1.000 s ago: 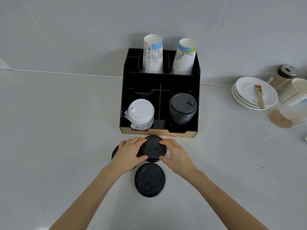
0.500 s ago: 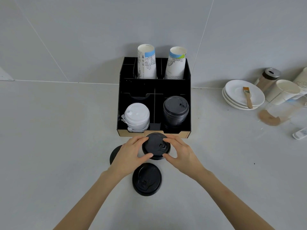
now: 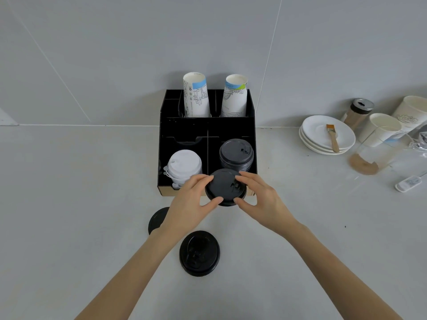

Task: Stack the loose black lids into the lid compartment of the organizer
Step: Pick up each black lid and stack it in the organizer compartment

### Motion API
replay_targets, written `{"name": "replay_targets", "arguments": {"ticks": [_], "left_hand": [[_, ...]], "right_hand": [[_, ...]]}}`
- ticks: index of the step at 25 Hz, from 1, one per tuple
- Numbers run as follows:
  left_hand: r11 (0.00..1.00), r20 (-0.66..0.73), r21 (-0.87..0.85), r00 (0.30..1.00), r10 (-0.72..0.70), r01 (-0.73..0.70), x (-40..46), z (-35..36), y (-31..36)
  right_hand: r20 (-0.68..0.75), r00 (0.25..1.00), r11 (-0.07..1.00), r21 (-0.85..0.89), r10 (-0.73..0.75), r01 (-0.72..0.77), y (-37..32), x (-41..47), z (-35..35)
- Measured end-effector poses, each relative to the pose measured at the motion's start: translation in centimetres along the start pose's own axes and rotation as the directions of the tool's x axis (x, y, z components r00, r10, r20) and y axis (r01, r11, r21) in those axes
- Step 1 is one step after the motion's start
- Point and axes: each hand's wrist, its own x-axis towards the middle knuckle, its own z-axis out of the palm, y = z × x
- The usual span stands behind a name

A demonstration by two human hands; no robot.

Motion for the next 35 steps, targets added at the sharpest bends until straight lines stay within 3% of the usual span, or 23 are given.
{"name": "replay_targets", "arguments": {"ticks": [7, 17, 35], "left_hand": [[0.999, -0.038, -0.009, 0.999, 0.032, -0.032, 3.9, -0.1, 1.7], [0.999, -0.096, 0.023, 0.995, -0.024, 0.026, 8.5, 1.9, 1.8], [0.994, -0.050, 0.061, 0.995, -0.092, 0.095, 9.8, 3.4, 0.7]], "right_hand": [[-0.052, 0.999, 0.999, -0.039, -0.001, -0.001, 0.4, 2.9, -2.7], [0.005, 0.999, 0.995, -0.095, 0.033, -0.033, 1.7, 7.3, -3.6], [0.035, 0.994, 0.972, -0.217, 0.105, -0.095, 2.7, 8.5, -2.1]]}}
